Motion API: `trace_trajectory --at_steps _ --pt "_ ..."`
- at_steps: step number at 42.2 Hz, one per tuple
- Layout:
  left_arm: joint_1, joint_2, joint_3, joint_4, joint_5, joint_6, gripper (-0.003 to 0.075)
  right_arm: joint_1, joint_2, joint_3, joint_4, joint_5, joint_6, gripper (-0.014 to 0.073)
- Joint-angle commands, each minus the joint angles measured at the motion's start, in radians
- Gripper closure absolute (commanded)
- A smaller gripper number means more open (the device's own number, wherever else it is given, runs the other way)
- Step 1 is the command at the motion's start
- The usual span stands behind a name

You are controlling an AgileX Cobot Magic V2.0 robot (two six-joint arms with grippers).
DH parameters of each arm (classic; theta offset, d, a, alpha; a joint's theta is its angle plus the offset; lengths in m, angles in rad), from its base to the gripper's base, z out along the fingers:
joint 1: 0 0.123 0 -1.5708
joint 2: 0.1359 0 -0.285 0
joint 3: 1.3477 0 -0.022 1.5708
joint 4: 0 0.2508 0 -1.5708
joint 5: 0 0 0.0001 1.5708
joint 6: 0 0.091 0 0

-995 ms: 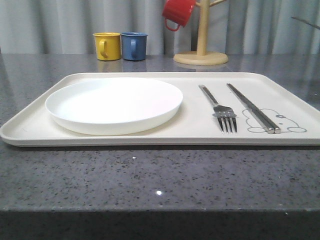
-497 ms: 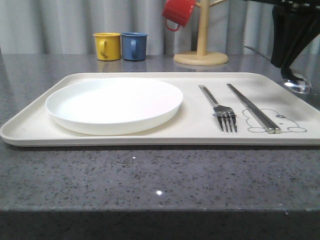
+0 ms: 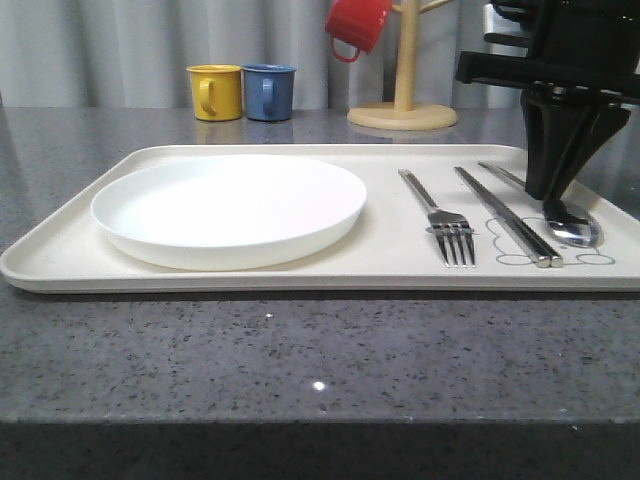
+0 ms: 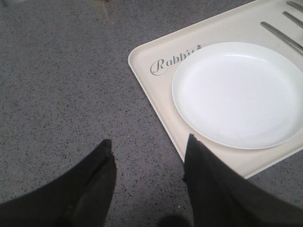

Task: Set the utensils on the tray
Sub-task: 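Lower the spoon onto the tray beside the chopsticks and release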

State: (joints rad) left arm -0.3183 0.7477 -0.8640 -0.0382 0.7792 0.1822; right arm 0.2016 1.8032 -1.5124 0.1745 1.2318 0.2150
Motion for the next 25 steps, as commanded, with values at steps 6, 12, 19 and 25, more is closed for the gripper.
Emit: trace_trajectory --at_steps 6,12,19,25 --pt "-0.007 -0.006 -0.024 -0.003 -0.074 -0.009 0.0388 0.001 -0.044 -0.021 0.020 0.112 0.005 0.0501" --pt "-0.007 -0.006 -0.024 -0.003 -0.074 -0.009 0.0388 0.001 -0.044 -0.021 0.020 0.112 0.005 0.0389" --pt "-0.007 -0.006 -0.024 -0.003 -0.074 -0.009 0.0388 0.001 -0.047 -0.026 0.016 0.111 0.000 0.0298" --pt "-0.007 -0.006 -0.024 -0.003 -0.074 -0.009 0.0388 0.001 -0.086 -0.046 0.016 0.111 -0.064 0.0299"
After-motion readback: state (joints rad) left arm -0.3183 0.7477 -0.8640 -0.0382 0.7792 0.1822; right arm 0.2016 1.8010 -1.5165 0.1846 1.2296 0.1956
